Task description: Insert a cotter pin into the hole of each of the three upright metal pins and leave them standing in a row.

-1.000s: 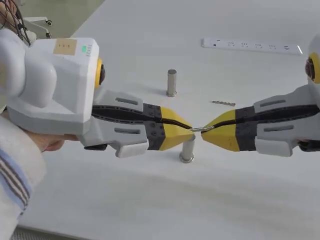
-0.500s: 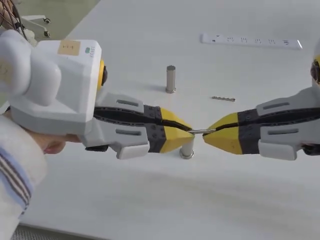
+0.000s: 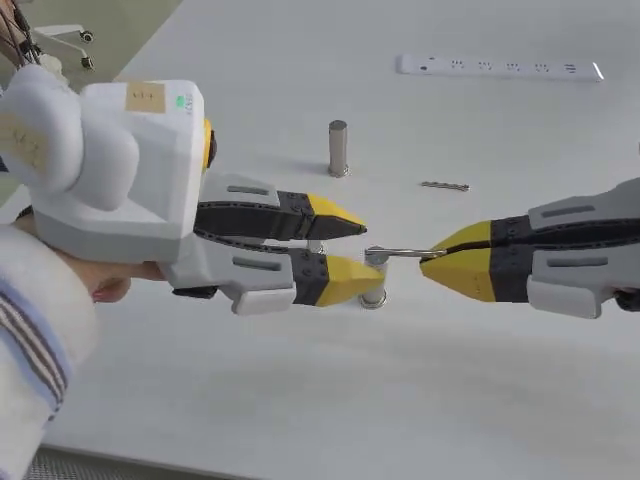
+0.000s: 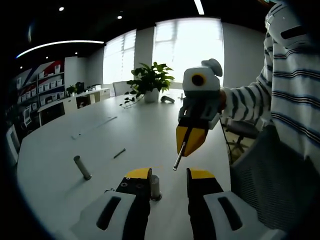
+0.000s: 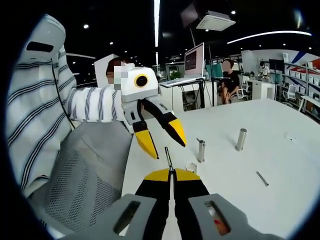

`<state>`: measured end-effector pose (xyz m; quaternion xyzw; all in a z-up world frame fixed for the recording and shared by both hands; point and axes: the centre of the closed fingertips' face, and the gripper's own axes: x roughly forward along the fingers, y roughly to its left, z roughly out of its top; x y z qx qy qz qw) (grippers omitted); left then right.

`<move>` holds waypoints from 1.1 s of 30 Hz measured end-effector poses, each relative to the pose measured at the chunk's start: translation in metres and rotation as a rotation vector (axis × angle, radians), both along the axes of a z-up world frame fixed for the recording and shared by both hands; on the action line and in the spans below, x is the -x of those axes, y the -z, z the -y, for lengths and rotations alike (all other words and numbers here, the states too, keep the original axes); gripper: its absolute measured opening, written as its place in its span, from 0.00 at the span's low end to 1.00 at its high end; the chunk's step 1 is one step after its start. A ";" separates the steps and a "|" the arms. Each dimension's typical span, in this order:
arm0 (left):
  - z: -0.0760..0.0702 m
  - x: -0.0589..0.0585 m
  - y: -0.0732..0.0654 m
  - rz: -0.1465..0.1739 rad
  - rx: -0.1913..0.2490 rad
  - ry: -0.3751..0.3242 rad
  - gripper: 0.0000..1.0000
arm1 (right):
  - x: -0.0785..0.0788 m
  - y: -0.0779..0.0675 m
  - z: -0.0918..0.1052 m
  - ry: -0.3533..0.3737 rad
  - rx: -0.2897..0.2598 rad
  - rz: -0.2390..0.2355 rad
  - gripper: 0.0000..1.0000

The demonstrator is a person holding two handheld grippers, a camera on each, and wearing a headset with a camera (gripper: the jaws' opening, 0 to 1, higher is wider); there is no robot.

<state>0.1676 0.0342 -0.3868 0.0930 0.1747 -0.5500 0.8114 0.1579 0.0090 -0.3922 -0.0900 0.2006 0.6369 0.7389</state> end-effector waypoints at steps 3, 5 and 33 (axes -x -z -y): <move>-0.002 -0.006 0.002 -0.002 -0.006 -0.004 0.26 | -0.005 0.005 0.004 0.025 0.006 0.009 0.00; -0.002 -0.012 0.004 0.003 -0.018 -0.020 0.29 | -0.009 0.009 0.008 0.044 0.014 0.013 0.00; 0.002 -0.028 0.042 -0.060 -0.114 0.027 0.22 | -0.033 0.046 0.021 0.116 0.059 -0.011 0.00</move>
